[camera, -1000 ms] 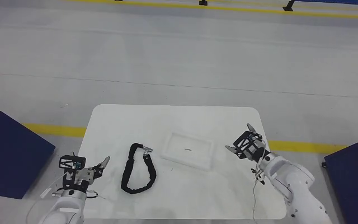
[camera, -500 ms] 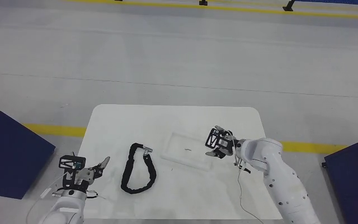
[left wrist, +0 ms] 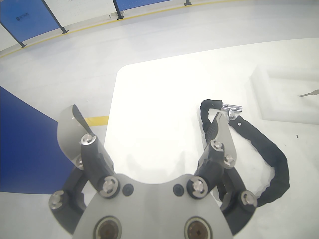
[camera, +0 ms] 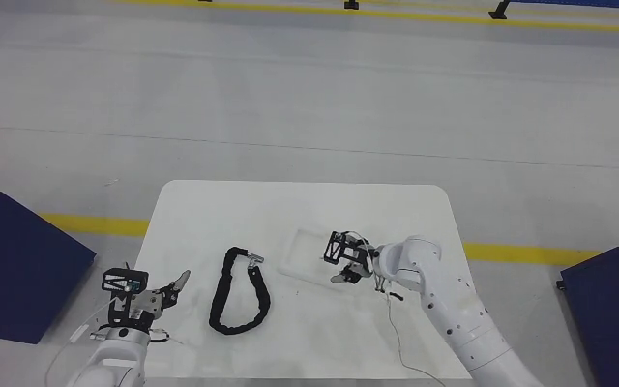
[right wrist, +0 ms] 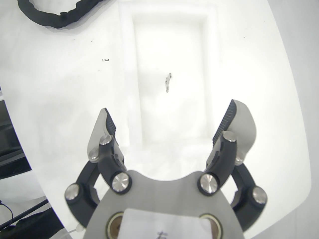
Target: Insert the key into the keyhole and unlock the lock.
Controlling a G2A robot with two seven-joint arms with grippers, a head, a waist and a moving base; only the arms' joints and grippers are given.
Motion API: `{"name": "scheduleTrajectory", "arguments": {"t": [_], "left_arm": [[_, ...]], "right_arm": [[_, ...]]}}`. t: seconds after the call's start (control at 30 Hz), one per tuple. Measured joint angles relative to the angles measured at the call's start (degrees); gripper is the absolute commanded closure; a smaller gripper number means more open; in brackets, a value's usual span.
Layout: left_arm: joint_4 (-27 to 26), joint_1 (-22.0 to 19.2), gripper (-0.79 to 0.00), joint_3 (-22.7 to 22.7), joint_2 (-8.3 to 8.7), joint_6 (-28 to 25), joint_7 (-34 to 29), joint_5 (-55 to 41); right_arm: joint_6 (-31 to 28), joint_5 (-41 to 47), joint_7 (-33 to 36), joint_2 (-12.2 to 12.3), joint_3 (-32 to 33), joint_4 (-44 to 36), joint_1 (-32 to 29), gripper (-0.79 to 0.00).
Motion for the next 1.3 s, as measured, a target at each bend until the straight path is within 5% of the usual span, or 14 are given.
{"name": "scheduleTrajectory", "arguments": {"t": [0.7,0.8,0.9,1.3], "left_arm": [[0.00,0.00,-0.785,0.00,0.00,0.00,0.00,0.00],[0.00,0.00,-0.785,0.00,0.00,0.00,0.00,0.00],[0.00,0.00,-0.785,0.00,0.00,0.00,0.00,0.00],[0.00,0.00,-0.785,0.00,0.00,0.00,0.00,0.00]], "right_arm": [[5.69,-0.82,-8.23,-3.40,-7.78,13.53,5.76,-0.237],[6.23,-0.49,-9.23,-3.80,-8.33,14.52,6.24,-0.175],[6.59,-0.52,-10.12,-4.13,-8.81,15.33,6.70,0.000],[7.13,-2.36,-12.01,-4.49,-9.10,16.22,7.70,0.000]]}}
